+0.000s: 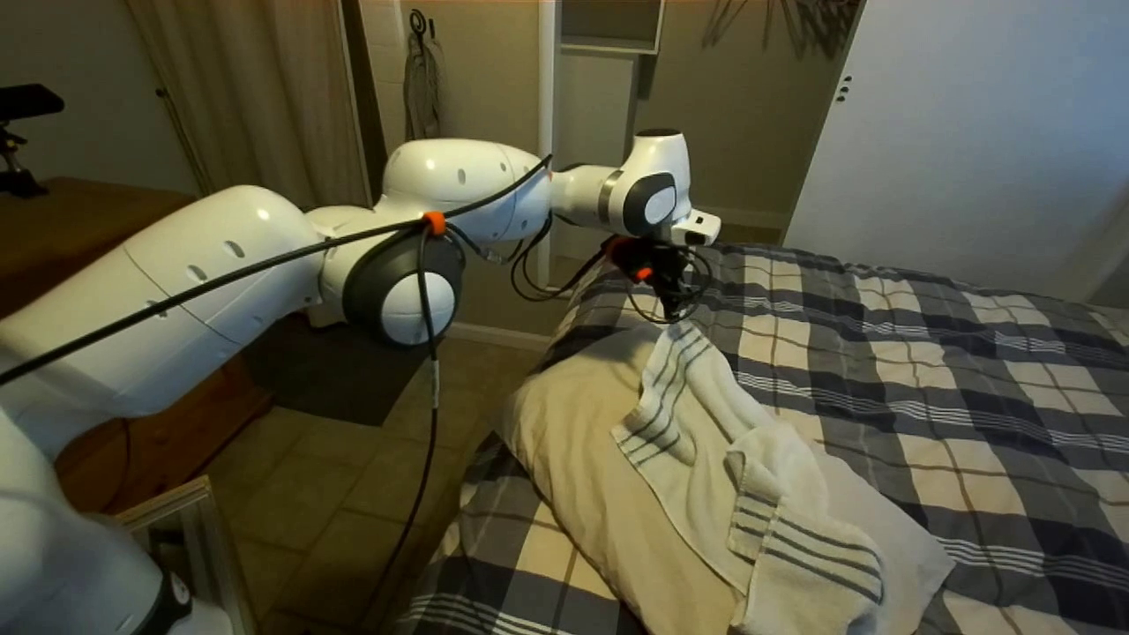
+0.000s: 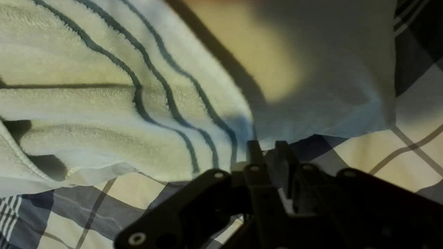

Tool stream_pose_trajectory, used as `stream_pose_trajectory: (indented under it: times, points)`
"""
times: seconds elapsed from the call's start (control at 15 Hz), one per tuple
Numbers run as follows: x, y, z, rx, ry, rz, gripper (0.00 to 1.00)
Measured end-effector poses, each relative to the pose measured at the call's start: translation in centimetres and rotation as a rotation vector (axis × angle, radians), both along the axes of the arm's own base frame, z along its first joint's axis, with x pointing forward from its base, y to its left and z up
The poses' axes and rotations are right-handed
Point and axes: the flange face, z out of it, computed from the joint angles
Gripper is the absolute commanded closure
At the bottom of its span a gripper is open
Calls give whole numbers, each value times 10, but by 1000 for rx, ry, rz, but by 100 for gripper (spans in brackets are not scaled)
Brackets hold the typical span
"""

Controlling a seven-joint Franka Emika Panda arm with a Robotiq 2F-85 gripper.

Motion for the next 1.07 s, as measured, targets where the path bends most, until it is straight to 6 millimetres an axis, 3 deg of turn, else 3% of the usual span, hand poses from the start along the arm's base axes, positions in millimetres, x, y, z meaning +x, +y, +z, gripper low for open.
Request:
stream_pose_trajectory:
  times: [0.47,0.87,1.07]
  points:
    - [-19,28,6,4,172,-4,2]
    - [-38,40,9,-242,278,-84,0]
    - [-44,40,-6,-366,312,-81,0]
